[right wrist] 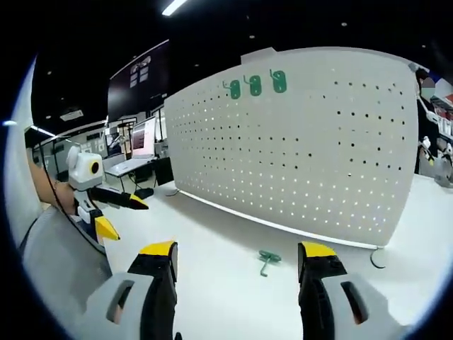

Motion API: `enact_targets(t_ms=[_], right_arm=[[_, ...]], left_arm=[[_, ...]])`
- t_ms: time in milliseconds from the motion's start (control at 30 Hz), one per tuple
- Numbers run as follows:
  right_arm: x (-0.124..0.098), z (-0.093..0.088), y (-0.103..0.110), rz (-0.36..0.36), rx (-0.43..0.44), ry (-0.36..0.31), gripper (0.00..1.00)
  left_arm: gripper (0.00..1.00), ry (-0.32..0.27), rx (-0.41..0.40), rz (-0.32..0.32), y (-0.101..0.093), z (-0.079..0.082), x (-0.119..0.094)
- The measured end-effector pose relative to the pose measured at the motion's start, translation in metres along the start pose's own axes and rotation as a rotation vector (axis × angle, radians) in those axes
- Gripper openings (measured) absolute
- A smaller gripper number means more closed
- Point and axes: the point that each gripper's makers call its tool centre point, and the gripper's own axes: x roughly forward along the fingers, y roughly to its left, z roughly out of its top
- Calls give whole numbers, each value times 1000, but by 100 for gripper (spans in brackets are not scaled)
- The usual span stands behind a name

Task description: Insert the hook assembly into the mounting plate slot until the hook locks in place.

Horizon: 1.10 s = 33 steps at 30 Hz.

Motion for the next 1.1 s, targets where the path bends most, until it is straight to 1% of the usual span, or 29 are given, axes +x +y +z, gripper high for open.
enact_targets(t_ms=[467,733,1100], right_arm=[[-9,-14,2,-9,10,25,67],[-15,-22,0,-27,28,37,68],[-17,-25,0,-33,36,43,68]], left_arm=[[80,2,-2,-2,0,-2,0],[80,6,-6,-3,0,-3,0],[80,11,-4,-8,-1,-4,1]])
